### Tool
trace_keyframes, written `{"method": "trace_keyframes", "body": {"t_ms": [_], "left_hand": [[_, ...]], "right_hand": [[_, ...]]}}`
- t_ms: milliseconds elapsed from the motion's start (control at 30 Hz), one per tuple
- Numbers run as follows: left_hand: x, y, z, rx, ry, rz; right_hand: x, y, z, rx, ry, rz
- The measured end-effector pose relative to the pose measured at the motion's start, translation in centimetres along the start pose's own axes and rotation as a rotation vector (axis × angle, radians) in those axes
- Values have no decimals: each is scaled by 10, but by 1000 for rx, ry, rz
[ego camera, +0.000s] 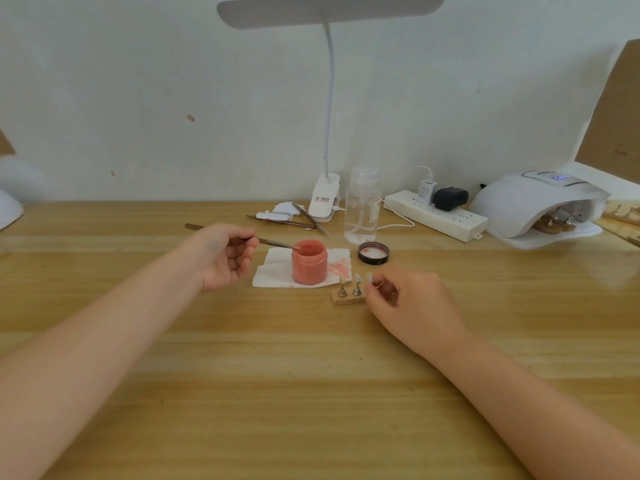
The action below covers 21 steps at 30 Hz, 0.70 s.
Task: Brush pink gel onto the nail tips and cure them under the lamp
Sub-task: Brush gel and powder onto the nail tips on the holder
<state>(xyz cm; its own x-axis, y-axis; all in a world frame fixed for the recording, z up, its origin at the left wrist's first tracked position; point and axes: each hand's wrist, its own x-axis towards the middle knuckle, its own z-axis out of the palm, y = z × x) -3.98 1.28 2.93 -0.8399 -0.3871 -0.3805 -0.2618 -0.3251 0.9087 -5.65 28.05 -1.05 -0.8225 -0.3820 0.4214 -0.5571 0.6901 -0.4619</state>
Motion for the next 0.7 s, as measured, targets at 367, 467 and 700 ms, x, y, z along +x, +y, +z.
{"method": "trace_keyframes", "body": {"t_ms": [367, 467, 700], "left_hand": [[-25, 9, 21, -197, 8, 365], [-45, 2, 40, -162, -44, 520], [-73, -40, 55, 162, -104, 969]], "right_hand": [[-1, 0, 2, -5, 92, -7], [-1, 0, 3, 58, 137, -30], [-1, 0, 3, 199, 156, -23]]}}
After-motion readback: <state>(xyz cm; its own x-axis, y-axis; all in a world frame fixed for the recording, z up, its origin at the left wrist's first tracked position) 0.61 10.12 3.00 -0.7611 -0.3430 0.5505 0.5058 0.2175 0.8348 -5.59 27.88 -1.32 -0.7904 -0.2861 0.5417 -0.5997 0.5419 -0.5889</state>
